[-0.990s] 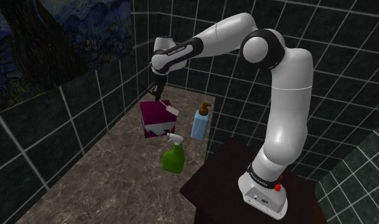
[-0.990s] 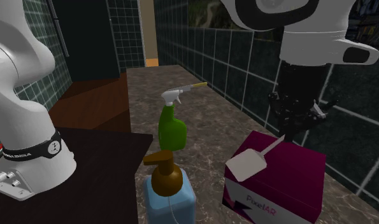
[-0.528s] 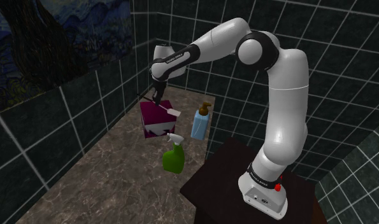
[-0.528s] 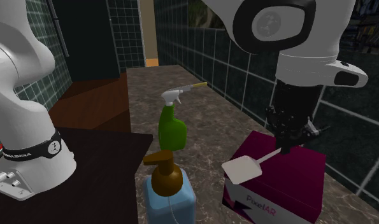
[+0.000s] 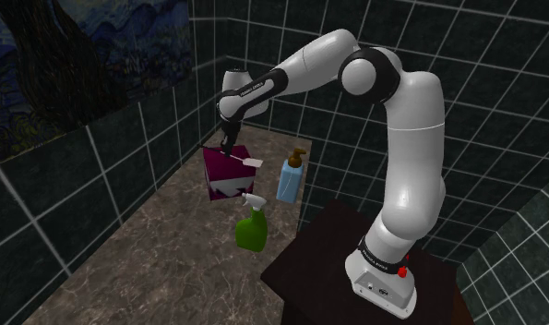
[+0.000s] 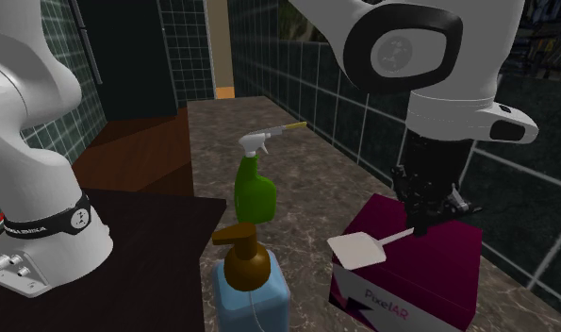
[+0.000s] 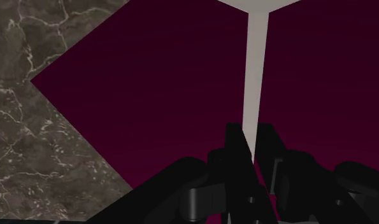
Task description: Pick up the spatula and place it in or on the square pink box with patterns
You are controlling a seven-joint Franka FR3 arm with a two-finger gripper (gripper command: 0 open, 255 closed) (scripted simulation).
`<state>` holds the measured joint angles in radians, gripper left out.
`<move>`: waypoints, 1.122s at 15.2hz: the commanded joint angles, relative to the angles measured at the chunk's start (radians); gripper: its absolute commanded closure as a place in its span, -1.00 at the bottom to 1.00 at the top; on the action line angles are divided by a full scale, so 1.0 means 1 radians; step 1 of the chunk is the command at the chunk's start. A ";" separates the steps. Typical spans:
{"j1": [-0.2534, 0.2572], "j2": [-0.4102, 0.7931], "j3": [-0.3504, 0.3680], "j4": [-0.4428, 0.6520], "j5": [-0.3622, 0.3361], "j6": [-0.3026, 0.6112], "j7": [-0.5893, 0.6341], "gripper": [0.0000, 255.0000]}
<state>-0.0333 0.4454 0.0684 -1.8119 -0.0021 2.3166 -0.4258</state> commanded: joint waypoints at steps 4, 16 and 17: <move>0.000 0.000 0.000 0.000 0.000 0.000 0.000 -1.00; -0.004 -0.074 0.002 0.025 0.005 -0.098 -0.003 -1.00; -0.004 -0.074 0.002 0.025 0.005 -0.098 -0.003 -1.00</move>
<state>-0.0373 0.3721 0.0703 -1.7873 0.0030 2.2189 -0.4290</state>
